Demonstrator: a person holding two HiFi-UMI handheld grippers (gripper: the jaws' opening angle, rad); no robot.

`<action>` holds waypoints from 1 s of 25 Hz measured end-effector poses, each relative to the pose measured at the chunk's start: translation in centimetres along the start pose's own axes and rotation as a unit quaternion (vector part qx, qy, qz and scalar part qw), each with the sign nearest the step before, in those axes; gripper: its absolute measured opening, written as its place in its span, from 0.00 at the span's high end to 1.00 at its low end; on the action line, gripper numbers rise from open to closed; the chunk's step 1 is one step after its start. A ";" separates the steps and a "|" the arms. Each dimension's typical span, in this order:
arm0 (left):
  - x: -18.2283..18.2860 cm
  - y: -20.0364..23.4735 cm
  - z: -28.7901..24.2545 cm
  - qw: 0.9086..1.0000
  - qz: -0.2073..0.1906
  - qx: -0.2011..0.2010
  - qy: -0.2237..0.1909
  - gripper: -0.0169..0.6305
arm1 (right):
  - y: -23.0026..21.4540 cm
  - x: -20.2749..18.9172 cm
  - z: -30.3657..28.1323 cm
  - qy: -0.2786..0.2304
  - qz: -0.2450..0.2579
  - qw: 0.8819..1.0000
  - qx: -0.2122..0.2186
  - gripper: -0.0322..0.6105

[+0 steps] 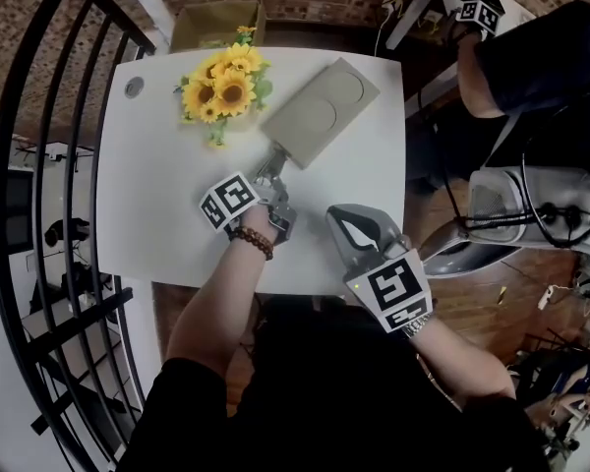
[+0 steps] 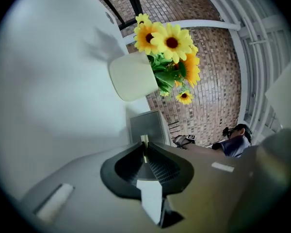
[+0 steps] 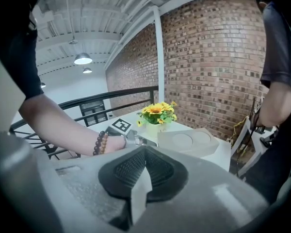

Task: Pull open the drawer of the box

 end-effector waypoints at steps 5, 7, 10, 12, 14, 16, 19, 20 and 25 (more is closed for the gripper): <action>0.1 0.2 0.9 1.000 -0.009 0.018 -0.002 0.90 | 0.3 0.4 0.3 -0.007 0.003 1.000 -0.001 0.96; 0.3 0.7 1.6 1.000 -0.012 0.025 -0.005 0.90 | 0.7 0.4 0.2 -0.010 0.006 1.000 0.003 0.96; 0.6 1.4 2.9 0.999 -0.017 0.038 -0.011 0.90 | 1.4 0.3 0.2 -0.014 0.010 1.000 0.012 0.96; 0.8 1.7 4.1 0.999 -0.020 0.046 -0.016 0.90 | 2.0 0.4 0.3 -0.016 0.014 1.000 0.019 0.96; 1.0 2.0 5.5 0.998 -0.021 0.052 -0.022 0.90 | 2.8 0.6 0.4 -0.019 0.017 0.999 0.026 0.96; 1.3 2.4 6.9 0.998 -0.022 0.059 -0.030 0.90 | 3.6 0.8 0.5 -0.022 0.022 0.999 0.033 0.96; 1.8 2.8 8.8 0.997 -0.021 0.068 -0.042 0.90 | 4.5 1.2 0.7 -0.026 0.029 0.998 0.044 0.96; 2.0 3.1 9.4 0.996 -0.020 0.071 -0.046 0.90 | 4.9 1.3 0.8 -0.027 0.031 0.998 0.048 0.96; 2.6 4.2 12.2 0.994 -0.018 0.083 -0.064 0.90 | 6.4 1.5 0.8 -0.031 0.038 0.997 0.062 0.96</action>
Point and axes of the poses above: the fingertips, and each gripper's own axes: z backward along the fingers, y to its left, x out of its top, the point moved 4 cm from there along z, backward along the fingers, and after that the axes turned 11 degrees about -y, right-handed, at the moved point
